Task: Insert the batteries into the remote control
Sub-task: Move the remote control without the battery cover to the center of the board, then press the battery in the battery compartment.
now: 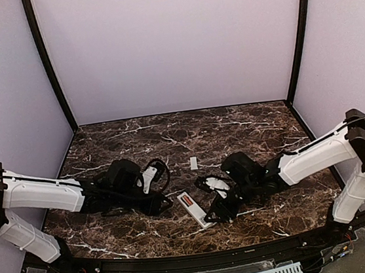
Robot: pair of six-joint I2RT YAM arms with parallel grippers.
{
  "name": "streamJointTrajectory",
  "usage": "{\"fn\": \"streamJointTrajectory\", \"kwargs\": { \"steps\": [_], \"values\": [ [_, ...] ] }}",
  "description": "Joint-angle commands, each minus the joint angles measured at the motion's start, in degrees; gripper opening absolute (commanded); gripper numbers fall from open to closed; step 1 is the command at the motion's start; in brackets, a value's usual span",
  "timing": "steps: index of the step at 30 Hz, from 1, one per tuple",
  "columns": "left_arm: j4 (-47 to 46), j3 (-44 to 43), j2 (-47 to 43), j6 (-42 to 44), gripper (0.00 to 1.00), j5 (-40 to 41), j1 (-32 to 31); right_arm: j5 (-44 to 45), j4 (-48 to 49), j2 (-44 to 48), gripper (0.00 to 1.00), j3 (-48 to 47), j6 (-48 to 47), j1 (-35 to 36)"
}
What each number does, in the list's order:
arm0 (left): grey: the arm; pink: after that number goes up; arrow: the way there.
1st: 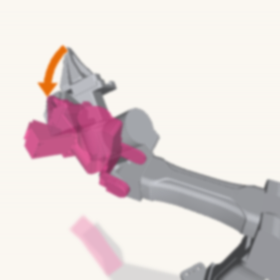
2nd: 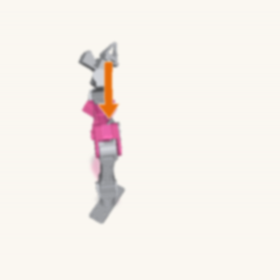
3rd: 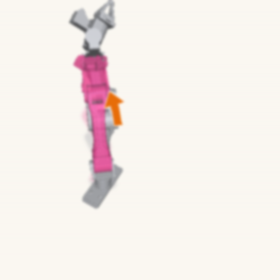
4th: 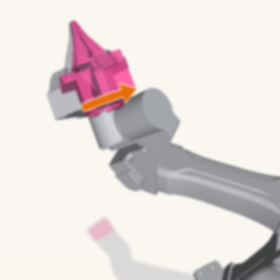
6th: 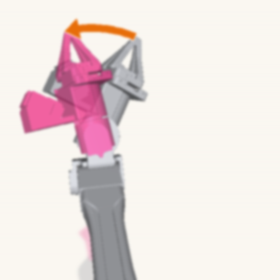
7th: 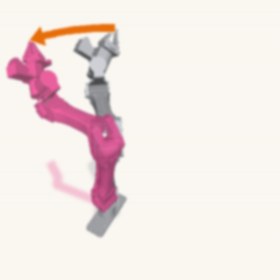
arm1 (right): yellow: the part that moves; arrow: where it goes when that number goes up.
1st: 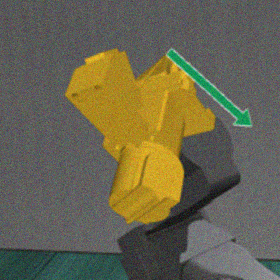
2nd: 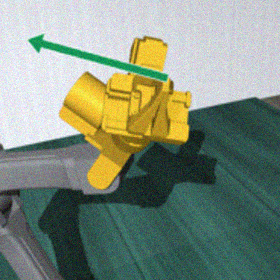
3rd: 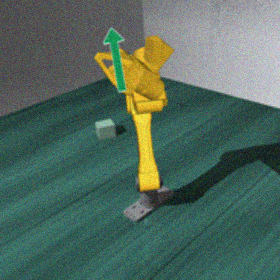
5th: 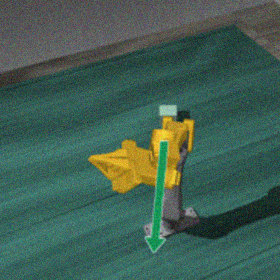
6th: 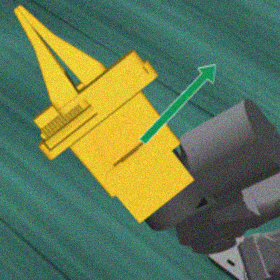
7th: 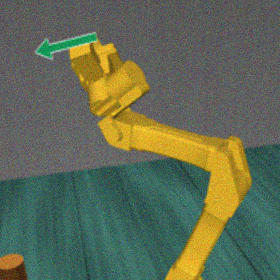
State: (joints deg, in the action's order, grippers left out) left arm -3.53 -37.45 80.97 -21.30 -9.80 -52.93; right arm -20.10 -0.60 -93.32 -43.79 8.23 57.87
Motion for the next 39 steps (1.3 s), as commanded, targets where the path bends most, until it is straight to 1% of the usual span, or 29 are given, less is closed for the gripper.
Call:
{"fn": "streamJointTrajectory", "kwargs": {
  "steps": [1,3,8,13,17,21,31,39],
  "values": [
    [-8.51,0.29,1.09,7.94,0.44,1.57,-0.26,8.79,11.31,2.16,0.61,4.80,8.49,4.87],
    [-9.21,-0.47,2.26,10.98,0.44,2.45,-1.13,13.23,12.23,1.27,0.61,5.37,8.03,7.37],
    [-15.82,1.44,3.80,13.78,0.41,1.85,-2.60,22.82,12.59,-1.25,0.60,4.53,7.67,11.36],
    [-24.61,4.05,5.71,16.92,0.38,1.98,-4.29,26.99,15.56,-2.81,0.60,5.89,8.90,12.74],
    [-28.07,4.34,8.21,18.75,0.35,1.81,-4.56,27.16,17.88,-3.58,0.59,7.51,9.43,12.94],
    [-29.27,3.19,10.33,19.81,0.31,1.65,-4.58,26.19,21.02,-4.54,0.56,8.75,9.74,13.04],
    [-26.24,0.13,14.04,19.08,0.28,3.16,-4.98,25.16,21.12,-6.53,0.57,7.68,9.38,13.30],
    [-24.43,-2.18,16.54,20.45,0.26,4.46,-5.30,24.85,20.98,-7.31,0.55,7.31,9.50,13.35]
  ]
}}
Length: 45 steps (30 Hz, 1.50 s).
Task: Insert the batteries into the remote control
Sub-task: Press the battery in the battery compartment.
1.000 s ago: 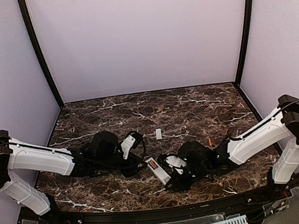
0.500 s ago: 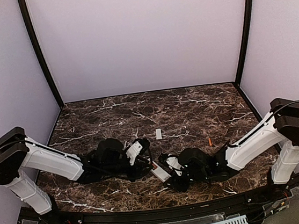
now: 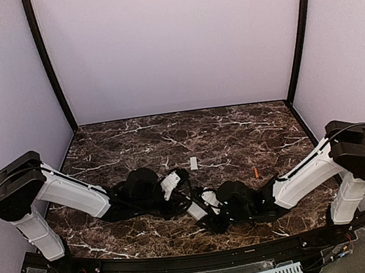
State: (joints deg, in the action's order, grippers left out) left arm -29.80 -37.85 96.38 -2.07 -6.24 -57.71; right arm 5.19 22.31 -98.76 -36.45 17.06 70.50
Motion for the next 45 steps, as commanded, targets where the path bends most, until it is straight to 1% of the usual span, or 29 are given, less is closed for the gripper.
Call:
{"fn": "streamJointTrajectory", "kwargs": {
  "steps": [1,5,12,17,24,29,32,41,45],
  "values": [
    [2.11,-1.97,1.29,1.33,0.26,1.10,-0.66,-0.37,-1.92,-1.91,0.54,-0.03,0.74,0.75],
    [2.81,-3.14,2.50,1.71,0.25,1.33,-0.95,-0.18,-1.92,-1.95,0.52,0.06,0.95,0.76],
    [2.87,-2.68,3.34,1.71,0.24,1.44,-1.25,-0.44,-1.84,-2.04,0.47,0.24,1.00,0.73],
    [4.23,-2.94,4.12,4.44,0.22,2.65,-1.72,-0.44,-2.00,-2.26,0.43,0.13,1.05,0.74],
    [5.80,-2.11,4.12,5.61,0.19,4.73,-2.07,-0.14,-2.58,-2.37,0.39,-0.03,1.41,0.77],
    [6.12,-1.10,4.07,5.84,0.15,7.20,-2.05,-0.24,-2.75,-2.57,0.30,-0.11,1.49,0.76],
    [6.07,-0.49,4.19,5.99,0.13,8.91,-2.05,-0.29,-2.88,-2.66,0.22,-0.29,1.49,0.72],
    [7.24,1.14,5.05,6.59,0.08,11.99,-2.05,0.00,-3.04,-2.36,0.03,-0.03,1.74,0.73],
    [7.66,1.63,4.73,6.93,0.07,13.65,-1.98,-0.06,-3.06,-2.34,0.00,0.04,1.76,0.75]
  ]
}}
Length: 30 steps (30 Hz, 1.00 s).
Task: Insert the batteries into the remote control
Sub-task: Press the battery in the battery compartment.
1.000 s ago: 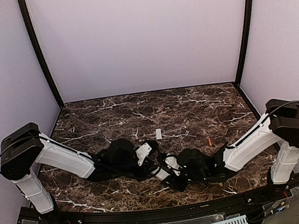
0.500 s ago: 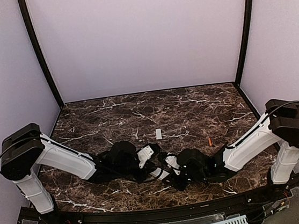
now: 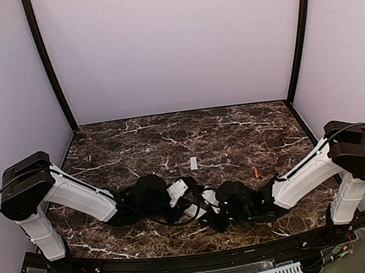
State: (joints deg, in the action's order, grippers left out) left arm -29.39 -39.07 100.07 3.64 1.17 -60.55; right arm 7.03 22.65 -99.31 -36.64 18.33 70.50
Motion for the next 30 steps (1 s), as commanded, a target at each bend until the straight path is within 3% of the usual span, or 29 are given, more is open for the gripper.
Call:
{"fn": "streamJointTrajectory", "kwargs": {
  "steps": [1,17,23,30],
  "values": [
    [7.55,2.81,0.98,1.44,0.07,6.58,0.87,-1.85,-3.41,-1.77,0.00,0.25,0.42,0.75],
    [11.90,1.27,0.14,3.86,0.07,7.81,2.54,-2.36,-3.47,0.96,0.00,1.82,-1.94,0.77],
    [10.22,0.82,-0.97,5.33,0.16,0.43,2.50,-2.69,-6.04,1.07,0.00,-0.88,-4.67,0.77],
    [7.90,1.64,-0.51,5.33,0.19,0.31,2.23,-2.95,-7.11,1.65,0.00,-1.88,-5.78,0.75]
  ]
}}
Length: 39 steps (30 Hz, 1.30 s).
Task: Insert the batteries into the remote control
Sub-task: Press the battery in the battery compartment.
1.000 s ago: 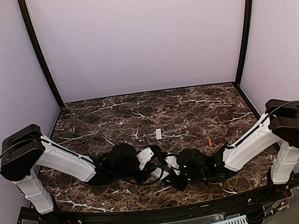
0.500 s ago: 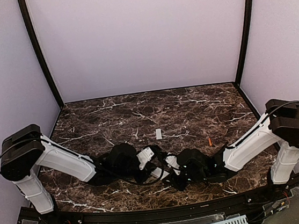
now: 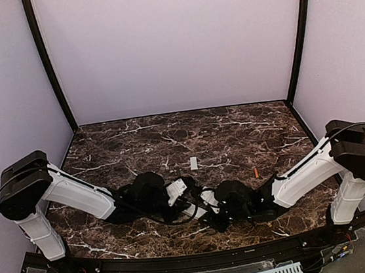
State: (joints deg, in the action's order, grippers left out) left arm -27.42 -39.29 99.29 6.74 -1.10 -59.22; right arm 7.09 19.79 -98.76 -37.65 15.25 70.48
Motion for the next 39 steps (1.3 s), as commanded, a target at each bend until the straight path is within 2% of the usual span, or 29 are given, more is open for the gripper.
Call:
{"fn": "streamJointTrajectory", "kwargs": {
  "steps": [1,8,13,15,19,21,24,26,32,39],
  "values": [
    [4.80,2.29,-0.61,1.92,0.22,2.33,0.89,-2.94,-4.77,1.23,0.00,-1.07,-3.21,0.74],
    [2.58,2.34,-6.13,-0.12,0.35,-2.97,1.77,-2.95,-5.37,1.91,0.00,-0.76,-7.12,0.77],
    [3.44,3.38,-11.71,-3.68,0.39,-5.21,4.99,-3.30,-5.27,1.91,0.00,-0.78,-9.85,0.76],
    [6.22,2.97,-13.91,-4.18,0.40,-3.77,5.59,-3.03,-5.87,1.40,0.00,-1.60,-10.63,0.67],
    [19.87,-1.71,-15.35,-7.55,0.35,-2.80,5.80,-0.99,-8.77,-0.45,0.00,-5.33,-7.80,0.75],
    [21.56,-2.24,-16.26,-11.67,0.33,-2.72,5.85,-0.36,-9.52,-1.08,0.00,-7.05,-4.24,0.79],
    [20.75,0.07,-18.11,-17.45,0.29,-4.65,5.49,-0.51,-8.13,-1.34,0.00,-7.63,-0.99,0.84],
    [21.36,0.33,-17.77,-18.43,0.29,-4.98,4.41,0.04,-8.10,-2.18,0.00,-8.26,0.01,0.88],
    [18.29,1.14,-15.30,-18.69,0.30,-3.66,2.81,0.02,-8.89,-5.02,0.00,-10.34,1.77,0.98],
    [16.44,-0.04,-11.03,-16.48,0.25,-3.88,2.17,0.46,-9.62,-5.75,0.00,-10.91,3.08,1.03]
  ]
}}
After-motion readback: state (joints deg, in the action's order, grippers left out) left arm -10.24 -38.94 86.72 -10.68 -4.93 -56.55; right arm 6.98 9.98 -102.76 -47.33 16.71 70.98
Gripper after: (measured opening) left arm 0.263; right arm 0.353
